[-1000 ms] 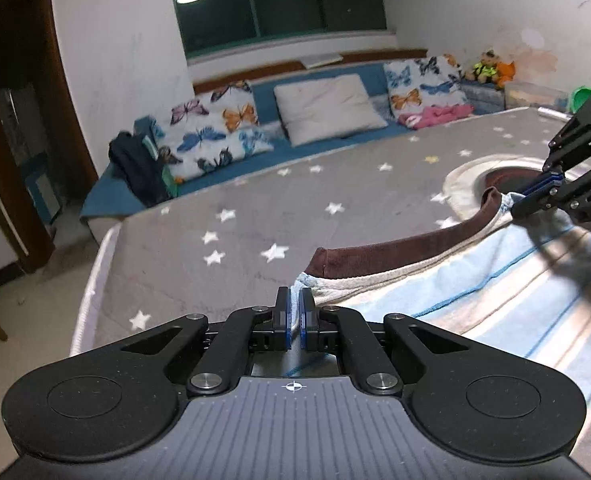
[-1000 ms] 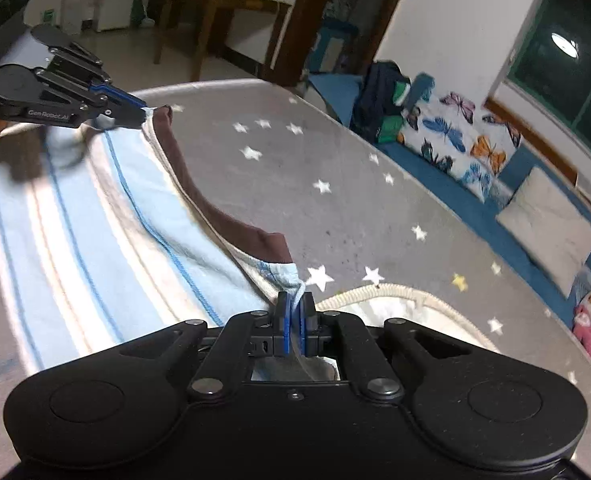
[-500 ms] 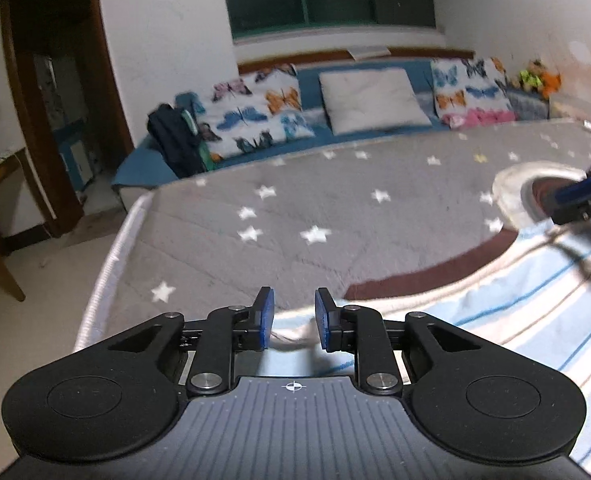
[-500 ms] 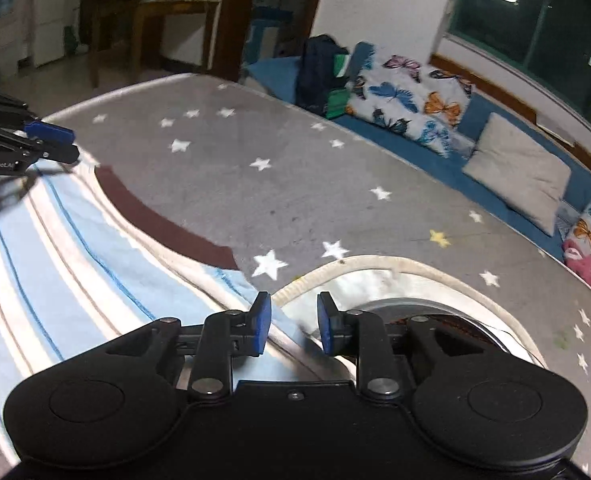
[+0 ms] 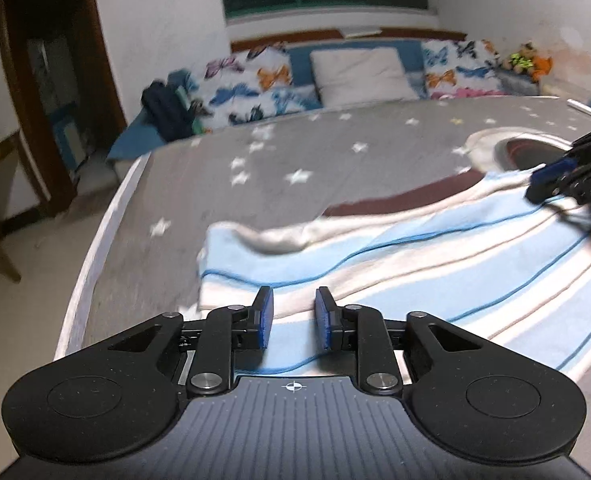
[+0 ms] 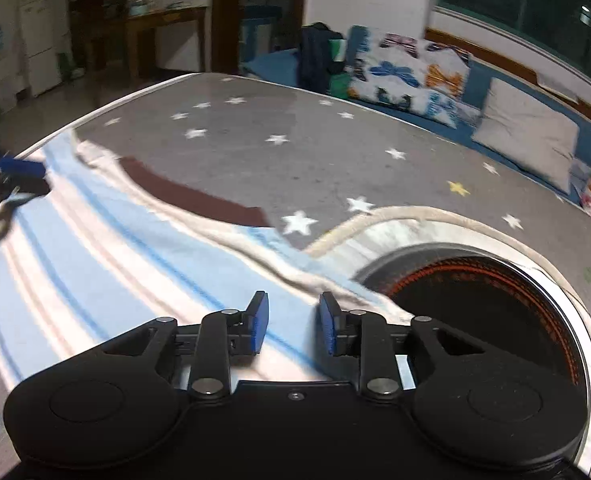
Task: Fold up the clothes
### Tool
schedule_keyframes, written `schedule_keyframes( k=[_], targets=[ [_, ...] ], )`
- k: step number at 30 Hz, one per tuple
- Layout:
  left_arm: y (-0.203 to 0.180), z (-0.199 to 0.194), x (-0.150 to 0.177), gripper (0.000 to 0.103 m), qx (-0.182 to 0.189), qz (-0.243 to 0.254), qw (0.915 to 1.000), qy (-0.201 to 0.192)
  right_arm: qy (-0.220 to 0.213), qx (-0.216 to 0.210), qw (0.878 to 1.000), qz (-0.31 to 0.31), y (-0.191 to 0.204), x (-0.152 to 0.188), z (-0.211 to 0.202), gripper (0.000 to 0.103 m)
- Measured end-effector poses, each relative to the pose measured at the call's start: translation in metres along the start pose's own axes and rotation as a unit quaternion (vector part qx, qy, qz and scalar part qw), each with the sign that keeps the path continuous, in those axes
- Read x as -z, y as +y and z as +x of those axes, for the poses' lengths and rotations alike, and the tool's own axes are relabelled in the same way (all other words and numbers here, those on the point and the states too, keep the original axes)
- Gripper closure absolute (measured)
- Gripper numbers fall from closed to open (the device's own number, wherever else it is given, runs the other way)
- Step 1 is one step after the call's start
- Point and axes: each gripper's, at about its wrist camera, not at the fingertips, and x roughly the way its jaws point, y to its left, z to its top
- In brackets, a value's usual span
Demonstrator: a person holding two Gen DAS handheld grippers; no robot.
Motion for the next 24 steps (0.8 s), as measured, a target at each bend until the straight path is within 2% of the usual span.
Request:
schedule_keyframes(
  k=[4, 6, 13, 14, 17, 24],
  targets=[
    [0.006, -0.006, 0.001, 0.073, -0.001, -0.021, 0.9998, -0.002, -0.004, -0.002, 1.000, 0.008, 0.001, 0.005, -0.011, 0.069],
    [0.006, -0.014, 0.002, 0.068, -0.006, -0.027, 0.9996, -0.005, -0.005, -0.003, 1.000, 0.013, 0.001, 0.008, -0.016, 0.061],
    [0.009, -0.046, 0.013, 0.065, -0.017, -0.045, 0.9987, -0.019, -0.012, -0.006, 1.000, 0.028, 0.003, 0.018, -0.035, 0.055],
    [0.008, -0.049, 0.015, 0.064, -0.019, -0.044, 0.9987, -0.019, -0.012, -0.017, 0.999, 0.030, 0.018, 0.027, -0.034, 0.054],
    [0.006, -0.052, 0.025, 0.064, -0.022, -0.041, 0.9989, -0.012, -0.012, -0.024, 0.999, 0.032, 0.029, 0.043, -0.048, 0.052],
    [0.007, -0.055, 0.032, 0.062, -0.030, -0.044, 0.9986, 0.000, -0.012, -0.011, 0.998, 0.053, 0.028, 0.070, -0.061, 0.049]
  ],
)
